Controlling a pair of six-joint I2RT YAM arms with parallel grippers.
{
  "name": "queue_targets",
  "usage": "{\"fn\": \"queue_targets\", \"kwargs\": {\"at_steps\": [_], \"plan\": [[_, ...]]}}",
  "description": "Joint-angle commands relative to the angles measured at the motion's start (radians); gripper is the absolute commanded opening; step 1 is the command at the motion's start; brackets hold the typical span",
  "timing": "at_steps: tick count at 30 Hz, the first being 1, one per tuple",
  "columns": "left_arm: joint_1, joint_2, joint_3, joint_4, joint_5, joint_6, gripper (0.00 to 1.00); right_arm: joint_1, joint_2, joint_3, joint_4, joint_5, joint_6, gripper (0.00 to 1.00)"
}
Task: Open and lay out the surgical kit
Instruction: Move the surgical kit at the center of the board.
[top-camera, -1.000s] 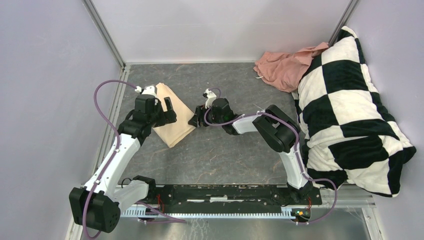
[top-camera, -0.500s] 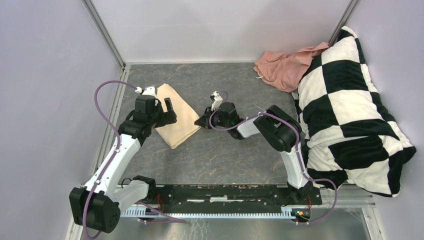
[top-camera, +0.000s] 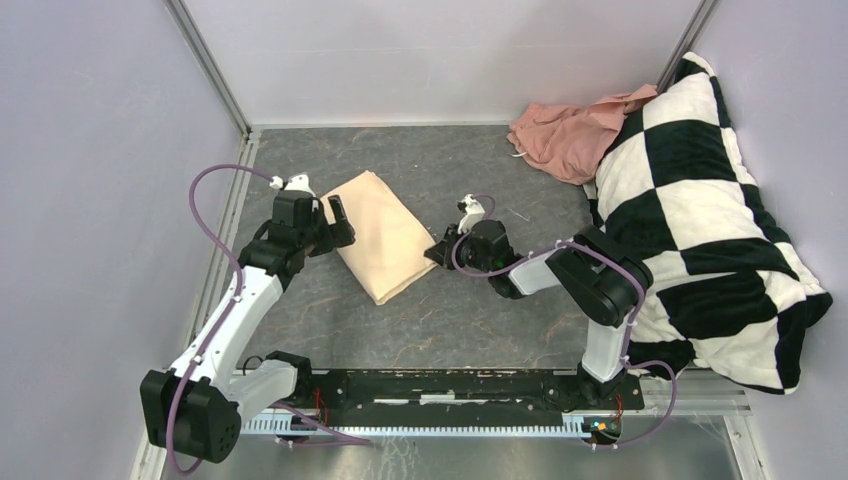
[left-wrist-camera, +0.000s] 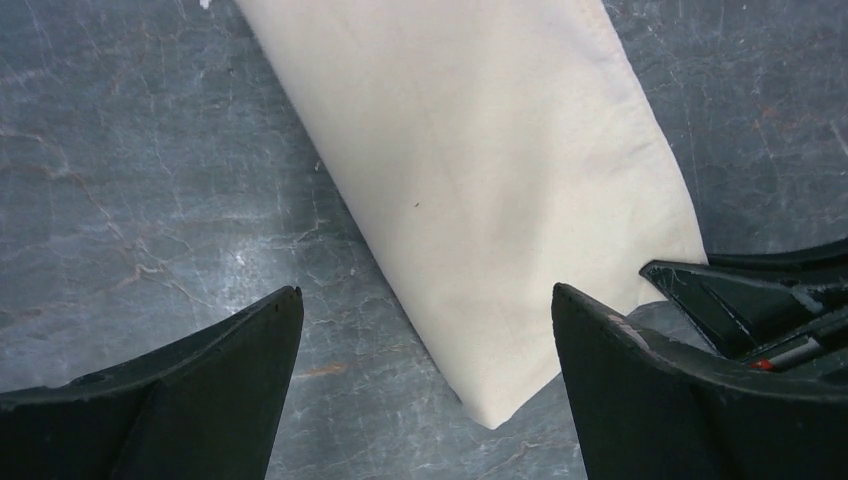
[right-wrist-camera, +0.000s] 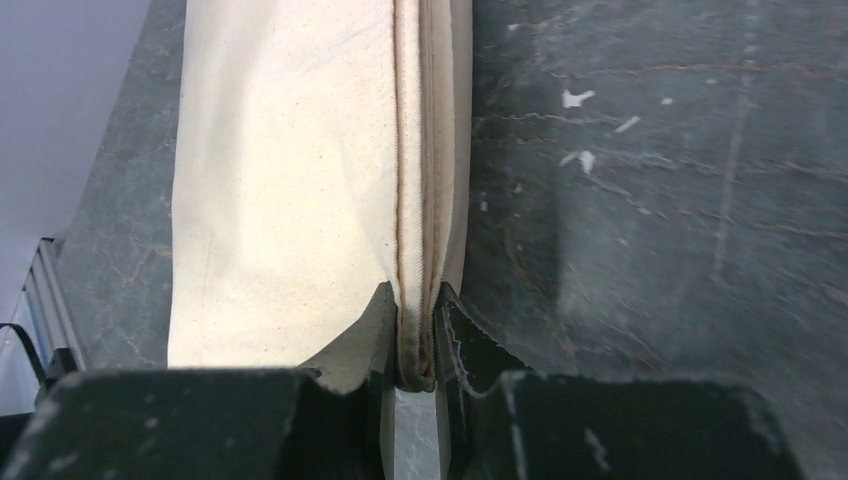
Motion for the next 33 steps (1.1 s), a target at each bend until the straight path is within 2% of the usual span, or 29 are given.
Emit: {"fn": "queue_targets", "kwargs": {"at_steps": [1,4,6,12,16,21,30,33], "plan": [[-0.005,0.005,-0.054,0.057,-0.041,-0.265,1.0,-0.022,-0.091,-0.021,0.025,0.1,-0.047,0.15],[-0.005,0.0,-0.154,0.215,0.007,-0.381,1.0,-0.028,-0.097,-0.031,0.026,0.078,-0.055,0.19],[-0.004,0.022,-0.191,0.276,0.023,-0.403,1.0,-0.028,-0.102,-0.043,0.034,0.071,-0.055,0.23],[-0.005,0.174,-0.203,0.421,0.093,-0.419,1.0,-0.027,-0.128,-0.127,0.16,0.066,-0.01,0.25],[-0.004,0.286,-0.187,0.509,0.056,-0.424,1.0,-0.023,-0.117,-0.152,0.23,0.052,0.029,0.25],[-0.003,0.481,-0.057,0.575,0.061,-0.425,1.0,-0.025,-0.114,-0.143,0.218,0.058,0.024,0.26],[-0.003,0.777,0.282,0.545,0.02,-0.373,0.99,-0.012,-0.066,-0.097,0.198,0.07,0.028,0.31],[-0.003,0.842,0.337,0.563,0.011,-0.368,0.99,-0.01,-0.035,-0.054,0.154,0.087,0.003,0.32]]}}
